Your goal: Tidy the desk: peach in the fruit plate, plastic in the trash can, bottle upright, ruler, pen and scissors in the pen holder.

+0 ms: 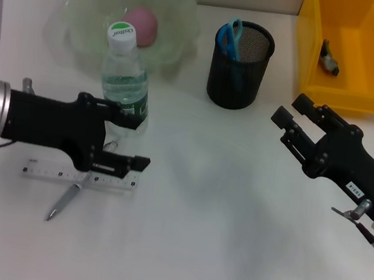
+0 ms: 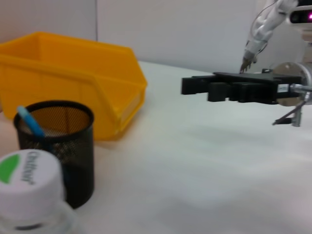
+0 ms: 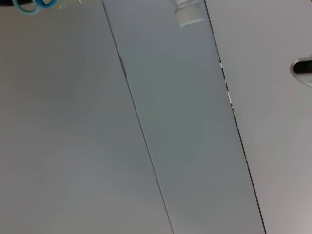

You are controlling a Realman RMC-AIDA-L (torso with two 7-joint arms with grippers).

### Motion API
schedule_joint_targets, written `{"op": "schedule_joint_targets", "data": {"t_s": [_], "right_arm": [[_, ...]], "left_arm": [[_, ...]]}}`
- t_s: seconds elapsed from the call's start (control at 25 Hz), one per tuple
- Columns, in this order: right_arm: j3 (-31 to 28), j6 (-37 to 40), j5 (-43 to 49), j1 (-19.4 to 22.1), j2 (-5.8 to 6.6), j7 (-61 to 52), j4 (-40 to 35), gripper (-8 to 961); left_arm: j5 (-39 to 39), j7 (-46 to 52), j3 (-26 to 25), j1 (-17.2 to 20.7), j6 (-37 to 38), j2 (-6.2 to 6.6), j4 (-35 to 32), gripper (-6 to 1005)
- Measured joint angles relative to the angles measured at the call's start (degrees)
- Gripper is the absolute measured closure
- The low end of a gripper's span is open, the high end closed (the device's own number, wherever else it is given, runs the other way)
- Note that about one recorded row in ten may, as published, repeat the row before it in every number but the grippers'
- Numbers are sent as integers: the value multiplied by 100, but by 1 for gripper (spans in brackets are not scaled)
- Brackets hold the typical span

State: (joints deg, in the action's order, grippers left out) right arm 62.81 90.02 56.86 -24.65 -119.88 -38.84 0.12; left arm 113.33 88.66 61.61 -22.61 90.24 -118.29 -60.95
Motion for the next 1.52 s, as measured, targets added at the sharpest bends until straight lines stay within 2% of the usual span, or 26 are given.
{"op": "schedule_joint_targets", "data": {"t_s": [0.2, 0.48, 0.84, 1.52], "right_arm": [[-21, 0, -5, -34, 0, -94, 80, 463], [-24, 0, -30, -68, 0, -165, 83, 464], [-23, -2, -36, -85, 0, -213, 103, 466], [-24, -31, -28, -99, 0, -221, 102, 468]], "left_arm": [[522, 545, 140, -112, 96, 1, -452, 249], [1558, 1630, 913, -541, 160, -21, -791, 248], [1663, 1821, 1429, -696, 94, -33, -754, 248], [2070, 2017, 1581, -780, -311, -36, -698, 248]]}}
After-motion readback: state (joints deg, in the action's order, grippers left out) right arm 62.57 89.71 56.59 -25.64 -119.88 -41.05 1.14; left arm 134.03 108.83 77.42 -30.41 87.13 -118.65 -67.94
